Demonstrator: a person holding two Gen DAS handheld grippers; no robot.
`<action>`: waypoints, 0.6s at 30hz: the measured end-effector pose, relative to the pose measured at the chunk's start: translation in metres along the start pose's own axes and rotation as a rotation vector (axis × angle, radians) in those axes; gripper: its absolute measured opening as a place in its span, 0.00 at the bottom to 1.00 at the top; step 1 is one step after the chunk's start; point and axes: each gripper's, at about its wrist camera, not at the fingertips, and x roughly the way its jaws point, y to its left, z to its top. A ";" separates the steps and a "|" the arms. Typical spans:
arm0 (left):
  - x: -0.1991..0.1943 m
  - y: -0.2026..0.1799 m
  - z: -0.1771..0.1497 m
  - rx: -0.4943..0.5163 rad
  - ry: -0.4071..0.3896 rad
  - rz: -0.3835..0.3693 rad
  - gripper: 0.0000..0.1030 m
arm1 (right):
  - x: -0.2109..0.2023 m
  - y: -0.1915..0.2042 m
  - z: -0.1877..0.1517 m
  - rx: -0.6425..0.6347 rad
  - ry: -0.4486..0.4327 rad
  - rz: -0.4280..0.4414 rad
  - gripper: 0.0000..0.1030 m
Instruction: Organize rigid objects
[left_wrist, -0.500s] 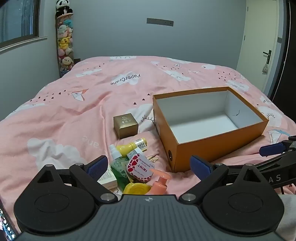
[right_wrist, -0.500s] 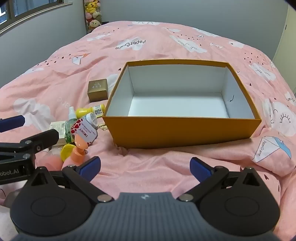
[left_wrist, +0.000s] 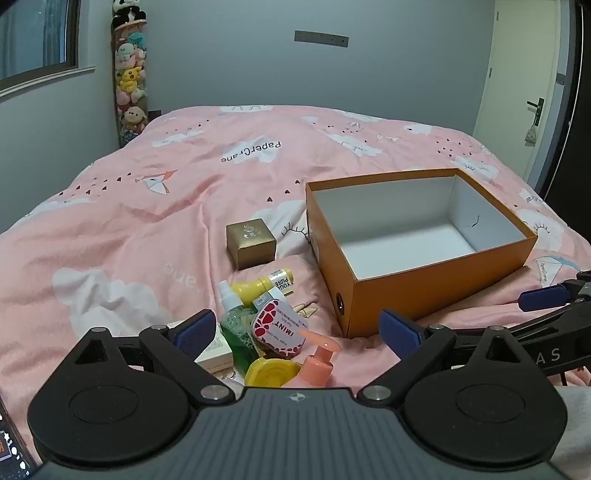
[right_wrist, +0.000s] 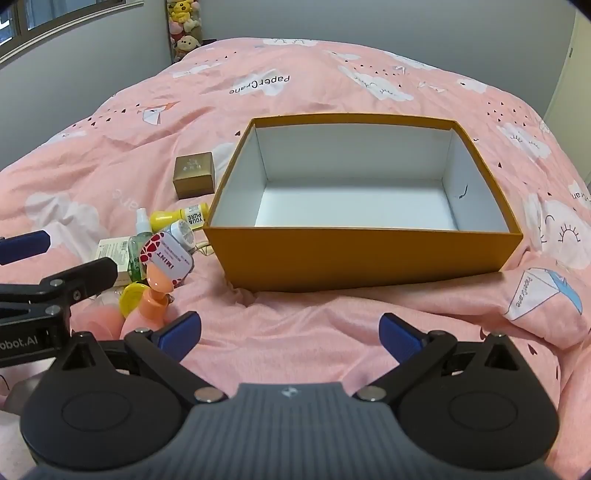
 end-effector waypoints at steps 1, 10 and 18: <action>0.000 0.000 0.000 0.000 0.001 0.001 1.00 | 0.000 0.000 0.000 0.001 0.001 0.000 0.98; 0.001 0.000 -0.001 -0.002 0.010 0.007 1.00 | 0.005 0.000 0.000 0.006 0.012 0.002 0.98; 0.001 0.002 -0.001 -0.002 0.014 0.010 1.00 | 0.006 -0.001 0.001 0.008 0.017 0.003 0.98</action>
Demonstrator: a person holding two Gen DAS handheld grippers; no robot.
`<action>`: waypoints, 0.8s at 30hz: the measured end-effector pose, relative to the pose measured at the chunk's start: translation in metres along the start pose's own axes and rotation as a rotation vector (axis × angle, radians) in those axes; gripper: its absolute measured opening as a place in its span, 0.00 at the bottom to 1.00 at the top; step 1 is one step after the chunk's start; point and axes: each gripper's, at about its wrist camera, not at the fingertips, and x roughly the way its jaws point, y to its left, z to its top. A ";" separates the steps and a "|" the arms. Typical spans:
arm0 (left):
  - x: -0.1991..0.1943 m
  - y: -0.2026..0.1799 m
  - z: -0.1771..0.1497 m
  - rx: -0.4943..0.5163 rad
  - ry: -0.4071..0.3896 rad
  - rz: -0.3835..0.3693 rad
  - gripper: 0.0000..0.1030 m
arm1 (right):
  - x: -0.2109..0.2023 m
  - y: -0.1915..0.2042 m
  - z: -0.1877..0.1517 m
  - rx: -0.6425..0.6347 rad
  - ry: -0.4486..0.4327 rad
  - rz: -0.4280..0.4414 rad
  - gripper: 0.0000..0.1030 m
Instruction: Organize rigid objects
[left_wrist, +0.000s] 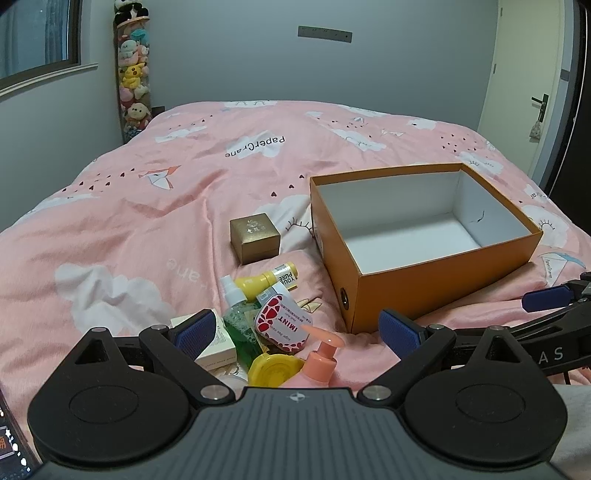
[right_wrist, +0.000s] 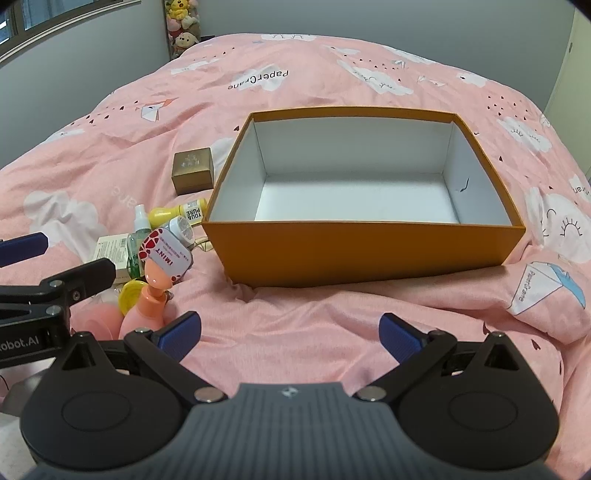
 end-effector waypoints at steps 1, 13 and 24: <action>0.000 0.000 0.000 0.000 0.000 0.000 1.00 | 0.001 0.000 0.000 0.000 0.001 0.000 0.98; 0.001 0.000 0.000 0.000 0.000 0.000 1.00 | 0.003 0.001 -0.002 0.004 0.015 0.002 0.98; 0.000 0.000 0.000 0.001 0.001 0.000 1.00 | 0.005 0.001 -0.001 0.006 0.024 0.005 0.98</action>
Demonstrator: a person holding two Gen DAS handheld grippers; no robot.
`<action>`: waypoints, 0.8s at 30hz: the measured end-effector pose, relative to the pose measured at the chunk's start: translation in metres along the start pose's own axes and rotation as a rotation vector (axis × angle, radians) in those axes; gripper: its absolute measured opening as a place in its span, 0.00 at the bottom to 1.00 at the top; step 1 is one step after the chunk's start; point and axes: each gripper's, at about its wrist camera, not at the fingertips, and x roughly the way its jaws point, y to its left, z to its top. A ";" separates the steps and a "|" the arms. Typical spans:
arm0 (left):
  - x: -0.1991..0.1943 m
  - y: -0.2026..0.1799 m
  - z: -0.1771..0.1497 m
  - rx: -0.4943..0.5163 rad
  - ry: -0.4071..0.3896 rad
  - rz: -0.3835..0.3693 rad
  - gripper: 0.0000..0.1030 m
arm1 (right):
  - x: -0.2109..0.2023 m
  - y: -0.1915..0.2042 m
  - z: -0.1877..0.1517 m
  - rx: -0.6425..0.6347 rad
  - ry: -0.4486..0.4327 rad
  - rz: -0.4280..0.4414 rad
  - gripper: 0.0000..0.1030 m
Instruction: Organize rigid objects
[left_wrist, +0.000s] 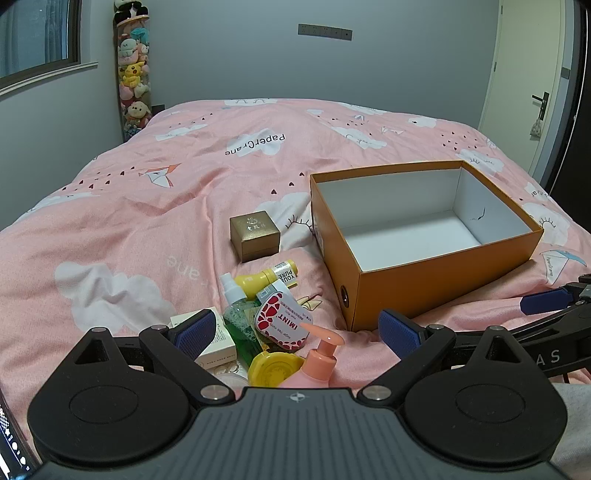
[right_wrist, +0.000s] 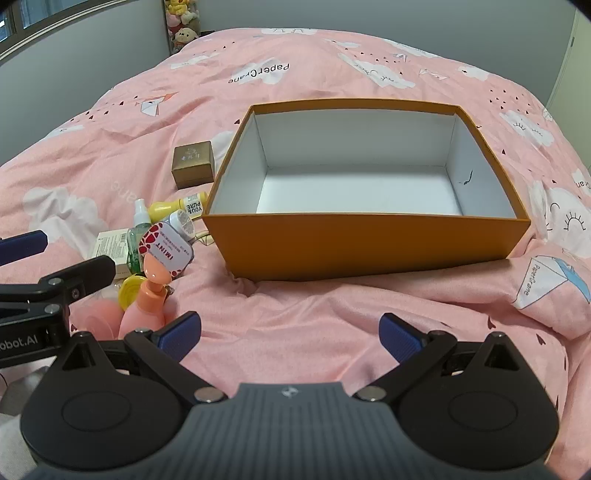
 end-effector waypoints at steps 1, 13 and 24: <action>0.000 0.000 0.000 0.000 0.000 0.000 1.00 | 0.000 0.000 0.000 0.000 0.000 0.000 0.98; 0.000 0.000 -0.002 0.005 -0.002 -0.001 1.00 | 0.000 -0.002 0.001 0.007 0.010 0.005 0.98; 0.001 -0.006 -0.001 0.031 0.011 -0.012 1.00 | 0.003 -0.003 0.001 0.013 0.029 0.007 0.98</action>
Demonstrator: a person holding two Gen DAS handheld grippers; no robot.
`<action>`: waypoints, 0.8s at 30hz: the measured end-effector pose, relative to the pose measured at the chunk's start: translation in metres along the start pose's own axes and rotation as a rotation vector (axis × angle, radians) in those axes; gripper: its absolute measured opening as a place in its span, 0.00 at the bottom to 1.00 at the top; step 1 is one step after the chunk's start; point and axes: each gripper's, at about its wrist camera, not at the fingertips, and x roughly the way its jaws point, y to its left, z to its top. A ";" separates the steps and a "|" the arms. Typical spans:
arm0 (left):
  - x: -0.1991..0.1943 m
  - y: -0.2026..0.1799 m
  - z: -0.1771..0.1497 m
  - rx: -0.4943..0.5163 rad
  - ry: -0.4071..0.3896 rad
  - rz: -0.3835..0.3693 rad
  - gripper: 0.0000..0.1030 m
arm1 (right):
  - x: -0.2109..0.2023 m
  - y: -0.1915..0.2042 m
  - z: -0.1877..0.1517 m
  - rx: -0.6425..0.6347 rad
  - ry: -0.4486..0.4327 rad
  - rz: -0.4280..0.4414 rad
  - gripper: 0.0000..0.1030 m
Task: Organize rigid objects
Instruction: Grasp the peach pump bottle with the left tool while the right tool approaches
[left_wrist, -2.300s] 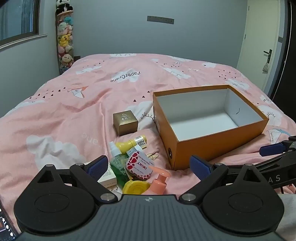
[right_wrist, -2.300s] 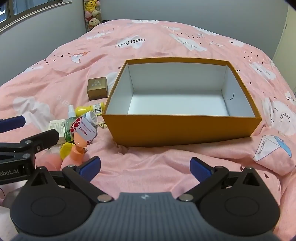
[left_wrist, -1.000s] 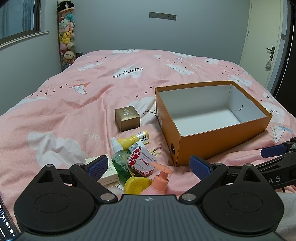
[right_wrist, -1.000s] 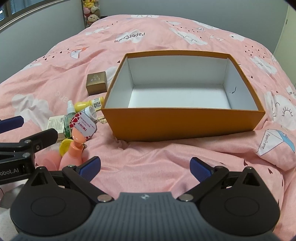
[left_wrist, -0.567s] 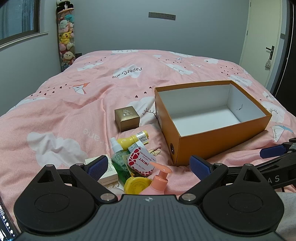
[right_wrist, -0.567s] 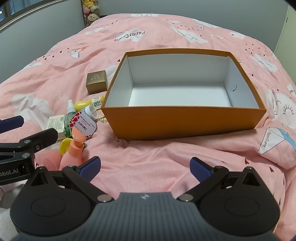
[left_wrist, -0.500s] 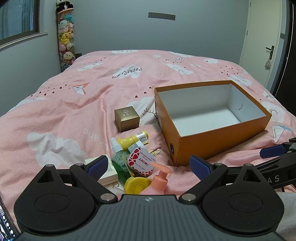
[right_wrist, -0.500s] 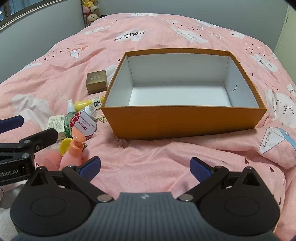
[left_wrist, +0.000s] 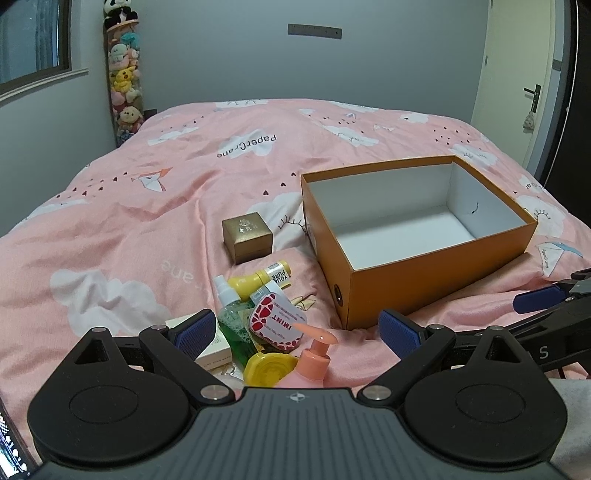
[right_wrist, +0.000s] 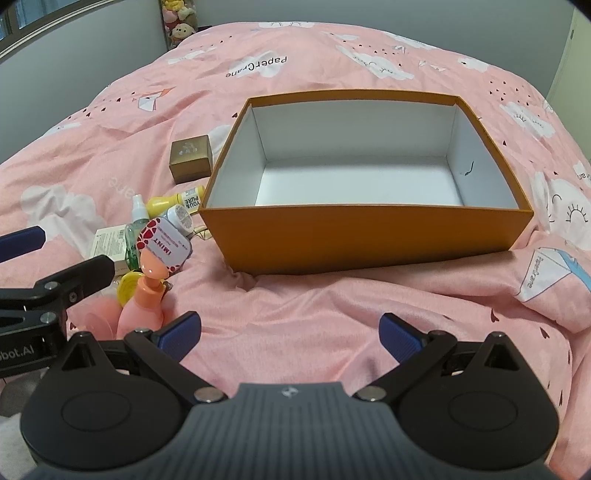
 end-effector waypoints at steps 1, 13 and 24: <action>0.000 0.001 0.000 -0.002 0.005 -0.004 1.00 | 0.000 0.000 0.000 -0.001 0.003 0.004 0.98; 0.009 0.035 -0.004 -0.051 0.112 -0.086 1.00 | 0.018 0.014 0.024 -0.245 -0.009 0.088 0.93; 0.040 0.030 -0.006 -0.014 0.212 -0.191 0.81 | 0.060 -0.002 0.059 -0.171 0.009 0.245 0.75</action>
